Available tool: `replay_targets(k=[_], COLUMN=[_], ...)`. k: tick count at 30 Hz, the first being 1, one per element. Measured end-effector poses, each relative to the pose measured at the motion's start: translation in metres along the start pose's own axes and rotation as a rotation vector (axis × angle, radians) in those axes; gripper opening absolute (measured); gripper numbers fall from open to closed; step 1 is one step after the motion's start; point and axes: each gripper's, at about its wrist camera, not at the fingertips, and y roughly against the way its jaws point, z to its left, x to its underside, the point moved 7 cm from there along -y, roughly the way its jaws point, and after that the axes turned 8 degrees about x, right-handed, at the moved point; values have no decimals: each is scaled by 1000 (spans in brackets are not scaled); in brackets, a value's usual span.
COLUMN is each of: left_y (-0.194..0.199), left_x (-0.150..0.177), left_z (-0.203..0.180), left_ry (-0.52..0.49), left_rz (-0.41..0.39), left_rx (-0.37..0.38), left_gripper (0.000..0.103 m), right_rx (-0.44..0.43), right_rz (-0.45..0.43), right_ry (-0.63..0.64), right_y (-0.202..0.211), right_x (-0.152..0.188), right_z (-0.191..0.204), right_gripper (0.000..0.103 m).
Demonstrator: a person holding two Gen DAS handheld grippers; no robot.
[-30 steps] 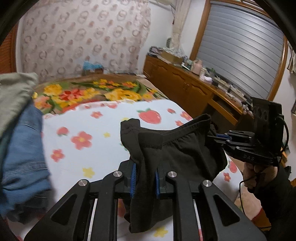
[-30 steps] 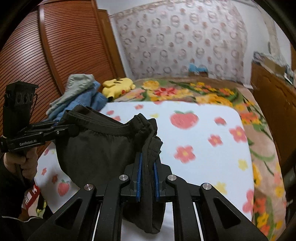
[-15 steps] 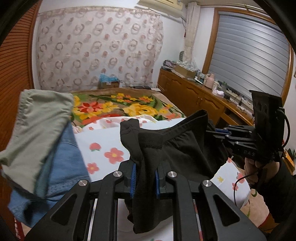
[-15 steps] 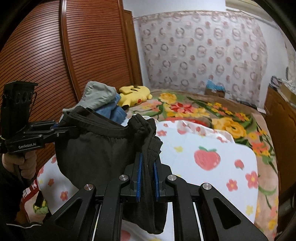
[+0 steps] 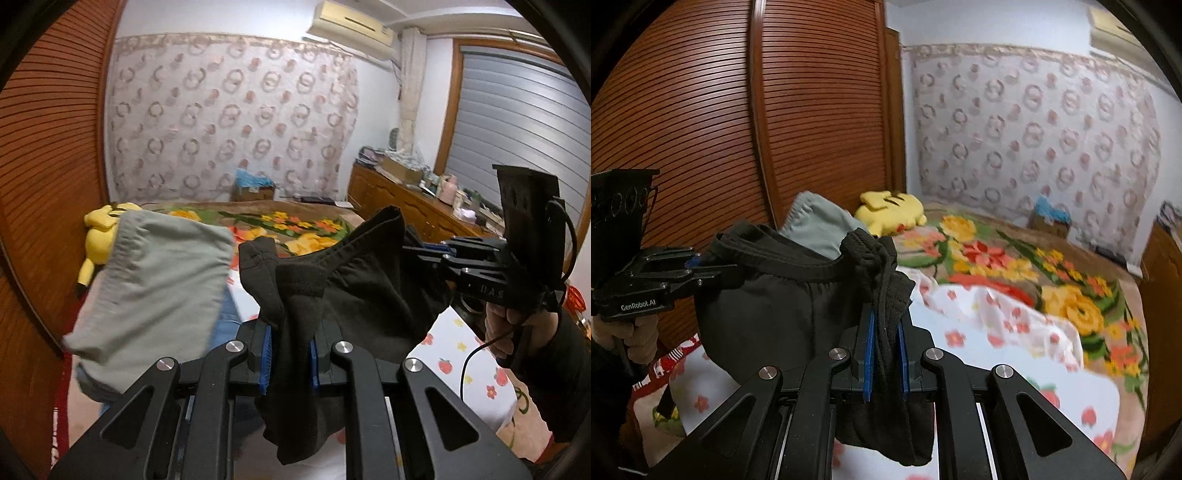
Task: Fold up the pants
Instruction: 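Carry the folded black pants with both grippers over the jeans pile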
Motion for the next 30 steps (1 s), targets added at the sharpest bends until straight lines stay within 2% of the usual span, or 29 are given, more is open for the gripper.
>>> replay_targets(k=[12, 18, 26, 30], left_y=[26, 24, 29, 27], left_x=[-19, -14, 2, 12], left_z=[56, 81, 110, 122], left_ry=[54, 82, 143, 172], left_rz=[-78, -87, -89, -69], left_rx=[-130, -196, -244, -270], left_gripper=[17, 17, 17, 17], right_rx=[-60, -76, -117, -181], right_rz=[-34, -26, 8, 53], right_ry=[117, 187, 257, 225], right_y=[-63, -107, -170, -202], right_x=[-51, -76, -99, -102], right_z=[17, 36, 67, 80], right_gripper=[11, 11, 11, 11])
